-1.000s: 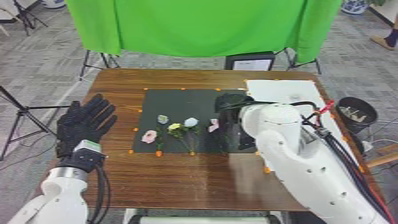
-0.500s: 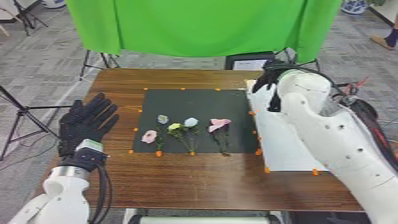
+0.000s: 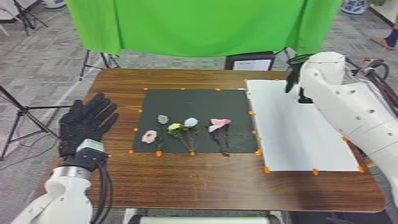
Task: Arrange flowers
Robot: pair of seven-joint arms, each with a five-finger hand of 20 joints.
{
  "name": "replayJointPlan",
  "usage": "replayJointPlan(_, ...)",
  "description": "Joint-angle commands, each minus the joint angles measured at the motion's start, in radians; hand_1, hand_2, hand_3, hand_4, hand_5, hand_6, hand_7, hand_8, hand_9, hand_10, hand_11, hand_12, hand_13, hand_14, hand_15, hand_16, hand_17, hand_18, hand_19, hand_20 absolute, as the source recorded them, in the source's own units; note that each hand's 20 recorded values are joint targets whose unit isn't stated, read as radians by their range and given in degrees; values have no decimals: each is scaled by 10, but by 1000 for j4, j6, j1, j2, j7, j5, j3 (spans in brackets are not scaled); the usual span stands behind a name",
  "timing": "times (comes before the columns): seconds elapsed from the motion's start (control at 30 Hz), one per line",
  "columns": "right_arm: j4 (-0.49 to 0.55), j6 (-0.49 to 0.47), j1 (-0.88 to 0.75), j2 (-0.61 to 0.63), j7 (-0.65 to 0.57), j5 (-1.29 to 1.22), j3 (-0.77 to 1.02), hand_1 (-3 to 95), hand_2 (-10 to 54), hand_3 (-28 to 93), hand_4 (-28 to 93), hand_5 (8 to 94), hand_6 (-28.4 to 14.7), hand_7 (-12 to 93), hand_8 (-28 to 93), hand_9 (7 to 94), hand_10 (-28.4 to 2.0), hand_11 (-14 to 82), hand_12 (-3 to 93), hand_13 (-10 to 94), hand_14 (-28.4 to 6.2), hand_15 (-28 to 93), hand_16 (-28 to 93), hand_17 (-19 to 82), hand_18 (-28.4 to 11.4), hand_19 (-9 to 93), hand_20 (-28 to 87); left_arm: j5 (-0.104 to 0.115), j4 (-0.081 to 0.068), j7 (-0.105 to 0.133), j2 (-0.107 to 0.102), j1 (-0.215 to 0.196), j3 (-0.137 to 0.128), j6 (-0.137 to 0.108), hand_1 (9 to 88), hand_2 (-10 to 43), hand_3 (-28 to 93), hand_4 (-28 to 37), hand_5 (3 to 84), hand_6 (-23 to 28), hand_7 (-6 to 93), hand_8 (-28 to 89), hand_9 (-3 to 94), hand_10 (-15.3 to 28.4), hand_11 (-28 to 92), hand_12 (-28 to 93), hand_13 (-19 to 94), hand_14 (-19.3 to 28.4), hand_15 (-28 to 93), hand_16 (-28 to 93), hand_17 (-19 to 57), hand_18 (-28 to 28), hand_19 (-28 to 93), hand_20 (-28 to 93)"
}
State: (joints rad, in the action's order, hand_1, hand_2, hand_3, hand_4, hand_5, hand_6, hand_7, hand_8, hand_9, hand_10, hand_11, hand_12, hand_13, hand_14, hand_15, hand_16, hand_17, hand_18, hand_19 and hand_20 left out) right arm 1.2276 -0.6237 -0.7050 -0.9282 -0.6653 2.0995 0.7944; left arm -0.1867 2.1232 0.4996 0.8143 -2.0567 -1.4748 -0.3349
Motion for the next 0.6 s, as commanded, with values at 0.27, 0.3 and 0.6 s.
replayJointPlan(0.27, -77, -20, -37, 42, 143, 82, -60, 444, -77, 753, -282, 407, -26, 180, -136, 450, -96, 126, 100, 596, -112, 491, 162, 309, -226, 778, 334, 18, -16, 40, 6, 54, 39, 51, 252, 122, 763, -283, 492, 108, 149, -77, 411, 162, 232, 136, 282, 165, 386, -61, -61, 161, 366, 105)
replayJointPlan(0.3, -67, 7, -55, 47, 153, 79, -51, 450, -79, 752, -282, 412, -23, 183, -139, 457, -95, 129, 99, 601, -110, 484, 163, 313, -225, 779, 333, 19, -15, 36, 7, 50, 36, 52, 251, 120, 767, -283, 492, 108, 150, -77, 411, 162, 233, 136, 283, 165, 386, -61, -61, 161, 365, 105)
replayJointPlan(0.6, -9, 226, -146, 84, 199, 110, -68, 560, -67, 590, -283, 601, 27, 259, -89, 679, -71, 143, 131, 700, -77, 424, 239, 334, -205, 769, 352, 4, -16, 1, 16, 46, 29, 49, 250, 120, 761, -283, 492, 107, 151, -78, 413, 160, 232, 137, 287, 166, 387, -58, -61, 163, 360, 107)
